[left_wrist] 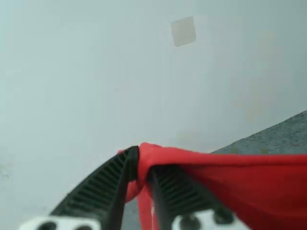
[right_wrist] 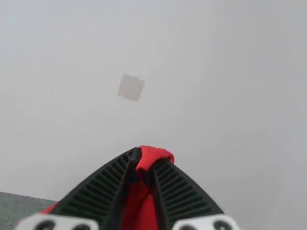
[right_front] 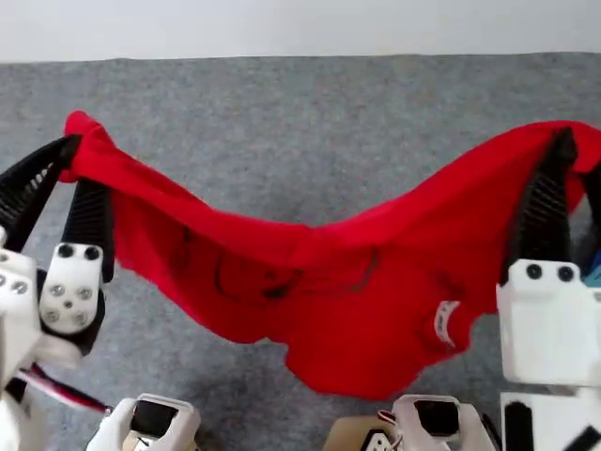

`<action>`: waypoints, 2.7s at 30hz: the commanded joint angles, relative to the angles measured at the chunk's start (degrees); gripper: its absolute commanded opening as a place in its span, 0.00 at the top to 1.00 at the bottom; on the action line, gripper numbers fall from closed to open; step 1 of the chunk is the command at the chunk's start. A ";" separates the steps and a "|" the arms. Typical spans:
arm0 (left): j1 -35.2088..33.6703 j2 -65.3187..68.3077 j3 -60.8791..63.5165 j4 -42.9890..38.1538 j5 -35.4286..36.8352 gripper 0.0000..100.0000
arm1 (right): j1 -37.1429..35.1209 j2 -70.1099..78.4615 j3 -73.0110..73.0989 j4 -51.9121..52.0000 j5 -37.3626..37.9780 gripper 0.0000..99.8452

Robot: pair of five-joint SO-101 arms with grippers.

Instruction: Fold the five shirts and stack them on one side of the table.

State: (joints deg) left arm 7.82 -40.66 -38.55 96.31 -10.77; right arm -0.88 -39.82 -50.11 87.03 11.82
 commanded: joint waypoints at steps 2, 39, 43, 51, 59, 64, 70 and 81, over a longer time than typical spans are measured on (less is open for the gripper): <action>0.18 0.26 -4.00 1.85 -4.57 1.00 | 0.84 -0.40 0.09 -4.70 2.73 0.99; -9.67 0.79 47.52 -10.64 -5.10 1.00 | -7.08 0.40 53.54 -21.76 -5.01 0.99; -9.67 0.79 59.65 -23.82 -5.10 1.00 | -6.99 0.40 66.73 -36.09 -4.48 0.99; -10.29 0.88 76.26 -46.51 -5.10 1.00 | -5.05 5.05 76.22 -50.77 -4.40 0.99; -17.67 15.82 69.23 -56.09 -5.10 1.00 | 0.75 19.12 66.20 -57.54 -4.40 0.99; -18.29 31.30 55.43 -56.18 -5.10 1.00 | 1.10 30.11 55.12 -57.54 -4.66 0.99; -18.11 48.26 38.37 -56.00 -5.10 1.00 | 2.33 43.03 41.58 -57.54 -4.48 0.99; -16.26 69.80 8.84 -50.55 -3.96 1.00 | 4.35 56.31 27.87 -57.01 -4.40 0.99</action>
State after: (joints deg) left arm -8.53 27.38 -21.23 45.49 -15.69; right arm 0.88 16.62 -17.05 30.77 7.25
